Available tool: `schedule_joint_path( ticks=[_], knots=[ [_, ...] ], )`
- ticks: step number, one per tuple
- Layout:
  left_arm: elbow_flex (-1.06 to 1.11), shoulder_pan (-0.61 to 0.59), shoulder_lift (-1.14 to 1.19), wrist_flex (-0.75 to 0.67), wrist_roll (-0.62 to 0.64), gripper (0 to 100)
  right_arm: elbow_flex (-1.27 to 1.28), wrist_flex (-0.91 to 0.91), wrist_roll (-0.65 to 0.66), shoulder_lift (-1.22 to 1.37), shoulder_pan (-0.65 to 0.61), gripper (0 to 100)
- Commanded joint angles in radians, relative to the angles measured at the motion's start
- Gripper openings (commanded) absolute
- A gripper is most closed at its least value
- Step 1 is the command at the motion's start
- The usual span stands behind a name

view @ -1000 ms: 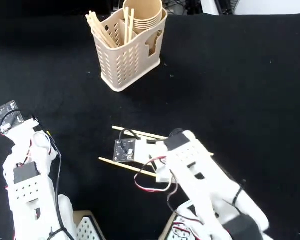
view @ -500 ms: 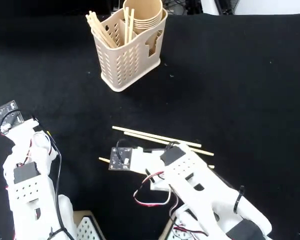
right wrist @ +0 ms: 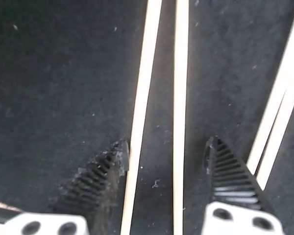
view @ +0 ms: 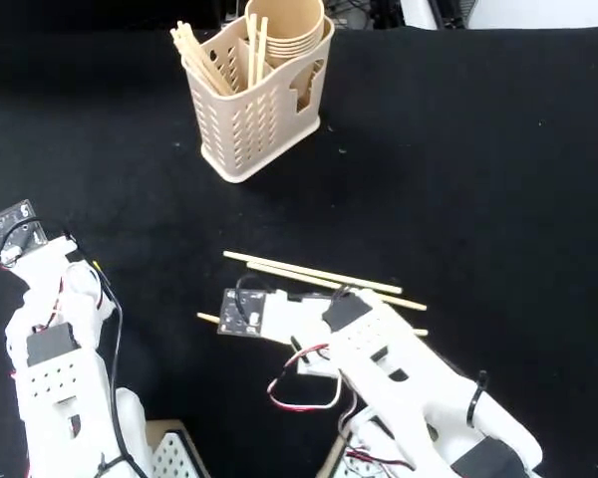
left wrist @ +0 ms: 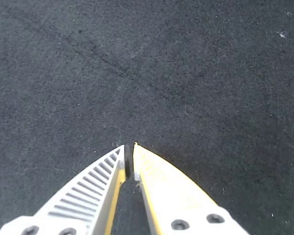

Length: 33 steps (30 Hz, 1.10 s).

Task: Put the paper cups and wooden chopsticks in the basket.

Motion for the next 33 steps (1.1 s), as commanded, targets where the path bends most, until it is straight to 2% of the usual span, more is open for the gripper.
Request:
schedule_joint_path(
  ticks=[1,8,16,23,29,33],
  knots=[
    [-0.045,-0.01,-0.006,-0.015,0.006,5,-0.012,-0.014,0.012,0.022,0.026,26.9],
    [-0.045,-0.01,-0.006,-0.015,0.006,5,-0.127,0.0,0.064,0.209,0.101,25.9],
    [-0.045,-0.01,-0.006,-0.018,0.006,5,-0.145,0.02,0.103,0.22,0.098,1.0],
    [-0.045,-0.01,-0.006,-0.02,0.006,5,-0.156,0.023,0.103,0.211,0.104,1.1],
    [-0.048,0.016,-0.006,-0.012,-0.003,6,-0.206,0.181,0.103,-0.028,0.106,1.2],
    [-0.153,0.064,0.008,0.094,-0.095,6,-0.208,0.285,0.106,-0.306,0.164,1.2]
  ],
)
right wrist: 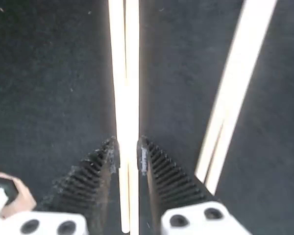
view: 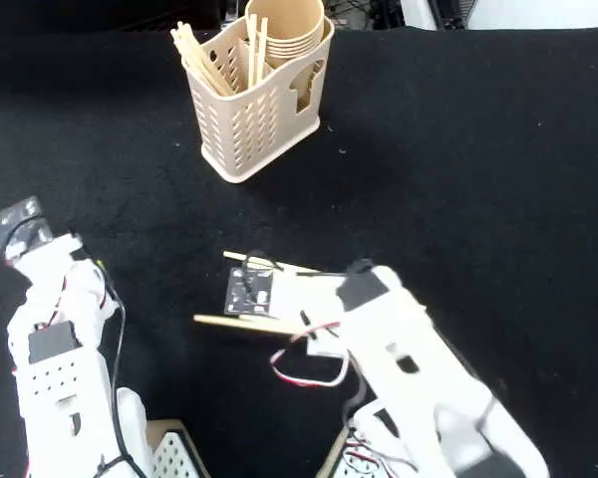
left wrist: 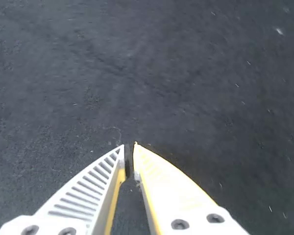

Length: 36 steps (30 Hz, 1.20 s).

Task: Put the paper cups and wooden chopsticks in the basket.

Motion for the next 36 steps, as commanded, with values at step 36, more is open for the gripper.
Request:
schedule_joint_path(
  ticks=[36],
  knots=[
    [-0.483,0.848,0.408,0.238,-0.592,28,0.174,0.014,-0.169,-0.769,0.868,12.9]
  ],
)
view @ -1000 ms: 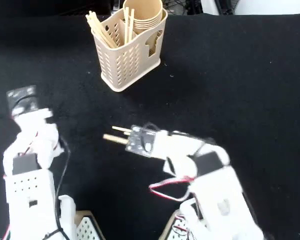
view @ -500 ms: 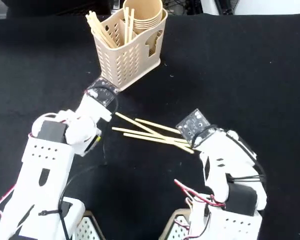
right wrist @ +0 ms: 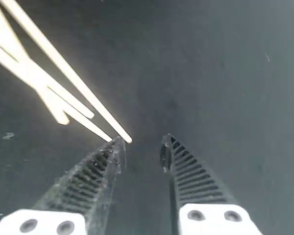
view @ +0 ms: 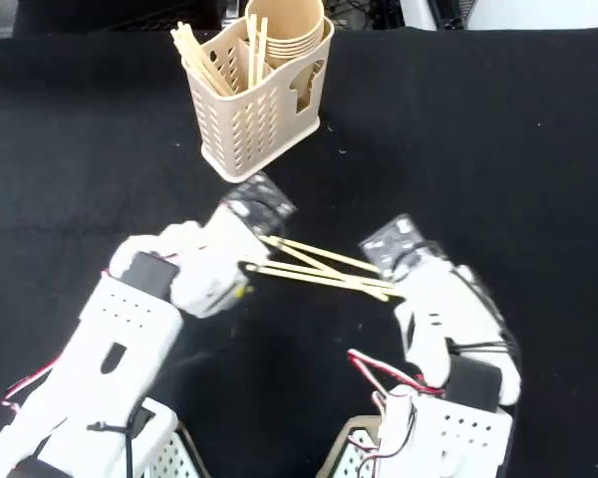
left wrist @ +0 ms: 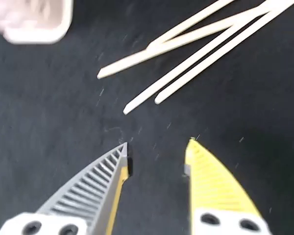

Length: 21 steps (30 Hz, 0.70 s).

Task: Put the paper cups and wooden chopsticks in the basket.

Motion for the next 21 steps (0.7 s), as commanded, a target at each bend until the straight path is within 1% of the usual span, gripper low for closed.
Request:
schedule_joint_path(
  ticks=[1,5,8,13,17,21],
  knots=[
    [-0.008,0.082,0.021,-0.06,-0.018,30,-0.001,-0.014,-0.028,-0.004,0.155,12.1],
    [-0.042,0.113,0.173,-0.055,-0.187,29,0.015,-0.008,-0.028,-0.005,0.272,11.0],
    [-0.128,0.119,0.341,-0.055,-0.252,28,0.036,0.014,-0.028,-0.005,0.29,11.0],
    [-0.285,0.148,0.528,-0.054,-0.265,28,0.065,0.034,-0.028,-0.012,0.288,11.0],
    [-0.358,0.17,0.559,-0.055,-0.311,28,0.073,0.032,-0.028,-0.013,0.295,11.0],
    [-0.424,0.168,0.572,-0.061,-0.313,28,0.091,0.066,-0.028,-0.013,0.325,11.0]
  ],
)
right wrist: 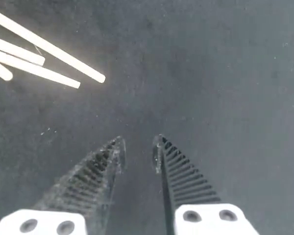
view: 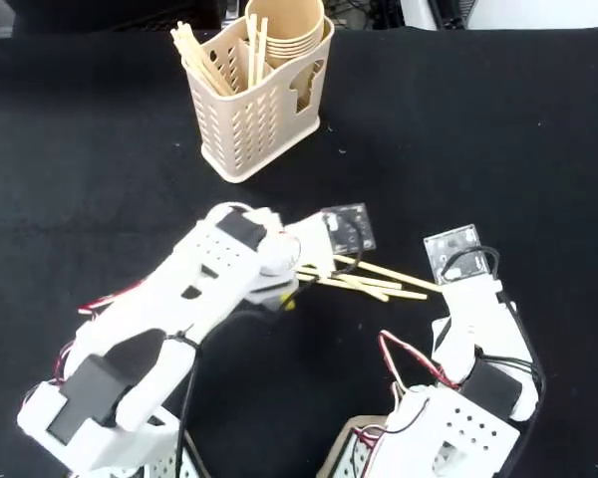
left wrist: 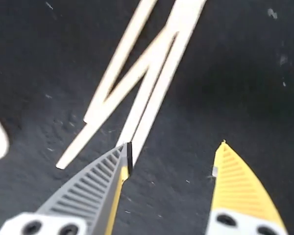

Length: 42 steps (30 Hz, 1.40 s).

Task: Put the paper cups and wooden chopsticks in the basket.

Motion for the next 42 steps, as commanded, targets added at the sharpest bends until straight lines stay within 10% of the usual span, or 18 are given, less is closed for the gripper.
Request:
schedule_joint_path(
  ticks=[1,16,42],
  knots=[
    [-0.079,0.007,0.008,-0.017,-0.017,28,0.018,0.029,-0.012,-0.012,0.041,11.0],
    [-0.275,0.01,0.382,-0.061,-0.052,25,0.064,0.017,-0.011,-0.012,0.069,11.0],
    [-0.073,0.054,0.238,0.008,-0.052,3,0.054,0.017,-0.011,-0.012,0.068,11.0]
  ],
)
